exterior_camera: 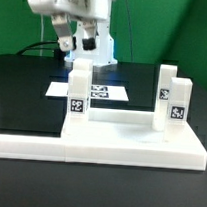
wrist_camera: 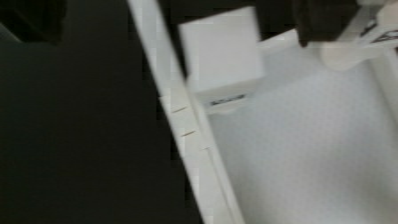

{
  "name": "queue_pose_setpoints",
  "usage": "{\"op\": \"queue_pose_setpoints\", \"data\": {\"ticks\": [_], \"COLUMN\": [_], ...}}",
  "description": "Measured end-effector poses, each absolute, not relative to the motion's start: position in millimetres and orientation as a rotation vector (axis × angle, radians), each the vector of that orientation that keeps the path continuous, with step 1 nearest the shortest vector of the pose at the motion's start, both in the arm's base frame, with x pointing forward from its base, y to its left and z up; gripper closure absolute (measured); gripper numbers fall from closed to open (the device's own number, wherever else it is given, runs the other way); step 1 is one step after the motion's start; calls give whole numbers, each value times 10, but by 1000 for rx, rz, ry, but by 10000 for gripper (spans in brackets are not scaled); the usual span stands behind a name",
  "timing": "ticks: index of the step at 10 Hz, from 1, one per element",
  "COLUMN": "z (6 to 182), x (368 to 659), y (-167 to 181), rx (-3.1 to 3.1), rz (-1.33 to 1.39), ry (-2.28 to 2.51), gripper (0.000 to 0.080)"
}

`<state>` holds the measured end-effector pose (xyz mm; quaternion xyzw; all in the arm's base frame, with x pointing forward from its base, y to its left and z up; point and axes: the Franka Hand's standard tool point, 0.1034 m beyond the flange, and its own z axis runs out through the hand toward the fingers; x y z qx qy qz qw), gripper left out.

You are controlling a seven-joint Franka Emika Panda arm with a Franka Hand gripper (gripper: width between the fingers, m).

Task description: Assemble desk

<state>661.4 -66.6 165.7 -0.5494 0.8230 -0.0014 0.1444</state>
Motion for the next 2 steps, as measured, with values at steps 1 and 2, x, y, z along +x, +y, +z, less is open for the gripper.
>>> {"op": "queue_pose_setpoints", "data": {"ticks": [1, 2], "z": [1635, 1639], "x": [6604, 6607], "y": [-659, -660], "rx": [-1586, -1586], "rz": [-1, -2], "ry": [2374, 2373], "gripper": [151, 151]}}
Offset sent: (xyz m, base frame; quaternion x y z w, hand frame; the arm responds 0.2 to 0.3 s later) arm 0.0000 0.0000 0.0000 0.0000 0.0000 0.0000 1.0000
